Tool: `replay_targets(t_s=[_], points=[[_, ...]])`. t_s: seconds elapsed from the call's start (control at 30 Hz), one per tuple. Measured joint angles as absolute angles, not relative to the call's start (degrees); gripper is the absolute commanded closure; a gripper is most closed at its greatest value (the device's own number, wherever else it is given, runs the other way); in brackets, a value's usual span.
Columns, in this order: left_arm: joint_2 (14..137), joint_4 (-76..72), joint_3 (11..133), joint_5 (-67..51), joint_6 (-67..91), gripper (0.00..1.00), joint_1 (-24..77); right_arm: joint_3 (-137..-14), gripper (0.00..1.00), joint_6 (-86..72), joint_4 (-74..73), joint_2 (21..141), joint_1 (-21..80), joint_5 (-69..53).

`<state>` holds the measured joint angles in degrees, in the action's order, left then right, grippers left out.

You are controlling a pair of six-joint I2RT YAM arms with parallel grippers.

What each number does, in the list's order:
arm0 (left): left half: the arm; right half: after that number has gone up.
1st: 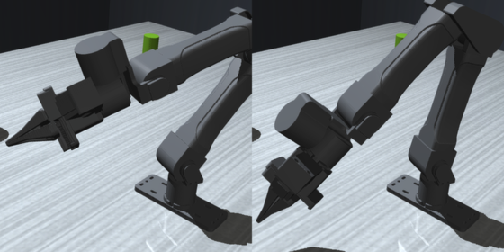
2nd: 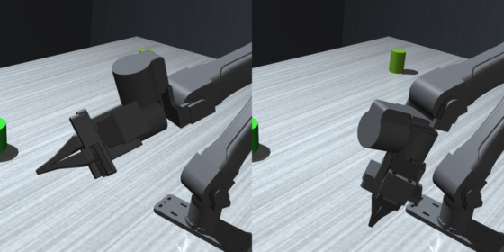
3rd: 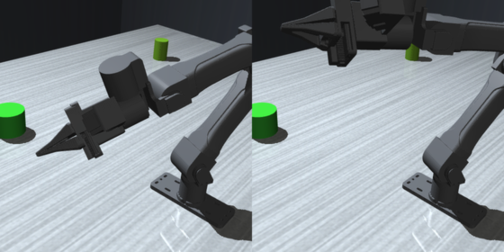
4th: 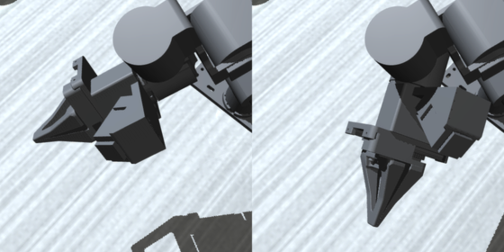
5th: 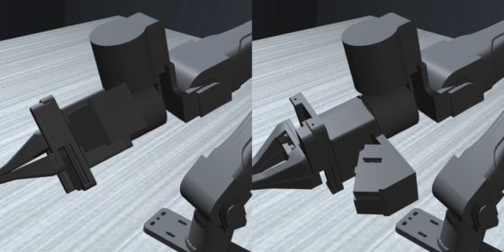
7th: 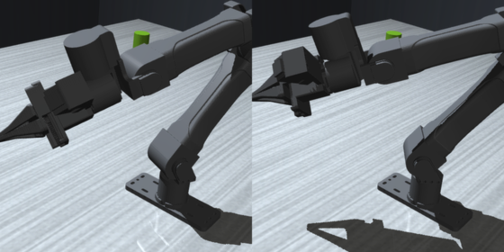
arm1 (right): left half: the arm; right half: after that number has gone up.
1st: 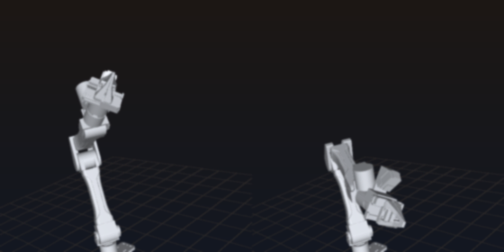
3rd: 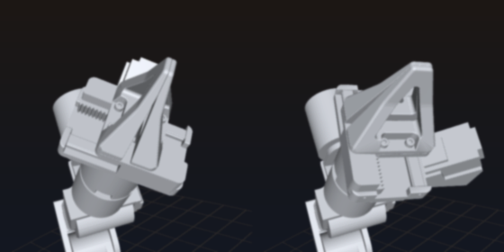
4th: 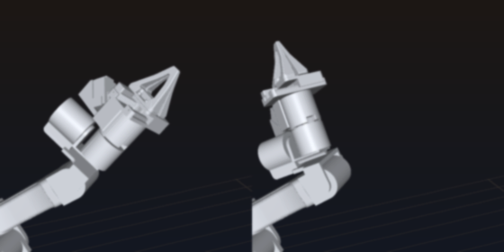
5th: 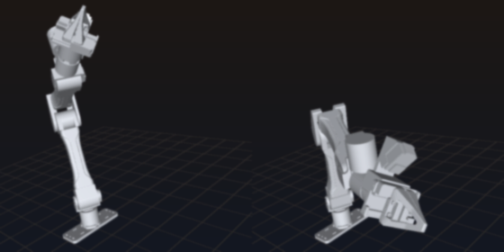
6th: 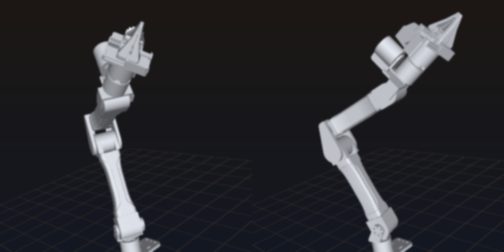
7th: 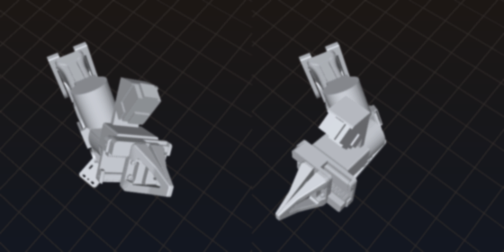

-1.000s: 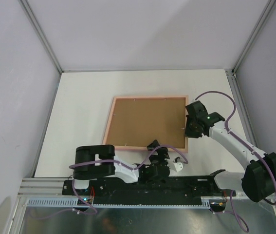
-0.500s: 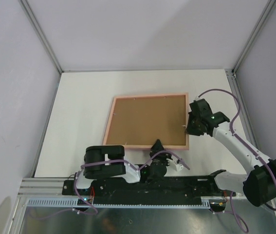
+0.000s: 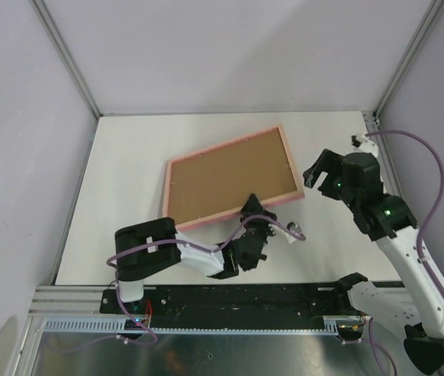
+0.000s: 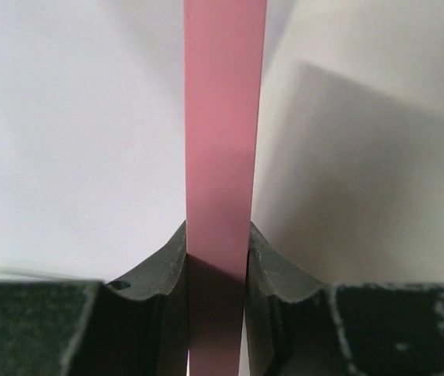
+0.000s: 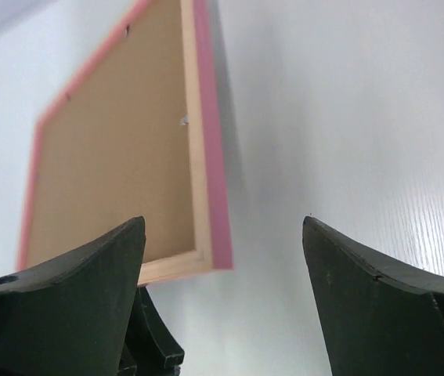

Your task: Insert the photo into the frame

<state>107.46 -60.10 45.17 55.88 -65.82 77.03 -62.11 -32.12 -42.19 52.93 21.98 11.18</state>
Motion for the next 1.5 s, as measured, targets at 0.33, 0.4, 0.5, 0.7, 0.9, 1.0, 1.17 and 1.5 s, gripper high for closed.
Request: replay_targets(t_s=[0.33, 0.4, 0.5, 0.7, 0.9, 1.0, 1.17, 1.5], points=[[96.1, -39.2, 66.1, 51.8, -54.6, 1.0, 70.3, -63.6, 0.12, -35.5, -40.3, 45.9, 18.7, 20.0], [94.0, -32.0, 71.1, 49.4, -49.5, 1.0, 68.7, -63.6, 0.12, -36.0, -40.4, 45.6, 17.7, 20.8], [92.3, -23.0, 77.2, 45.7, -43.2, 1.0, 66.1, -63.6, 0.11, -36.5, -40.6, 45.2, 16.3, 21.5], [92.1, -7.4, 86.5, 38.8, -33.7, 1.0, 61.8, -63.6, 0.11, -37.3, -41.1, 45.8, 14.6, 21.5], [93.9, 8.9, 99.3, 31.2, -22.3, 1.0, 57.7, -63.6, 0.12, -37.6, -41.3, 49.4, 14.4, 19.3], [95.9, 15.9, 107.2, 26.2, -15.3, 1.0, 54.8, -63.3, 0.12, -37.6, -41.3, 51.4, 14.4, 17.7], [97.7, 23.0, 114.2, 15.0, -2.0, 1.0, 46.0, -62.0, 0.12, -37.6, -41.0, 53.2, 14.4, 15.5], [98.8, 24.4, 108.7, -5.7, 21.0, 1.0, 20.7, -59.1, 0.12, -37.5, -39.2, 56.1, 14.4, 12.0]])
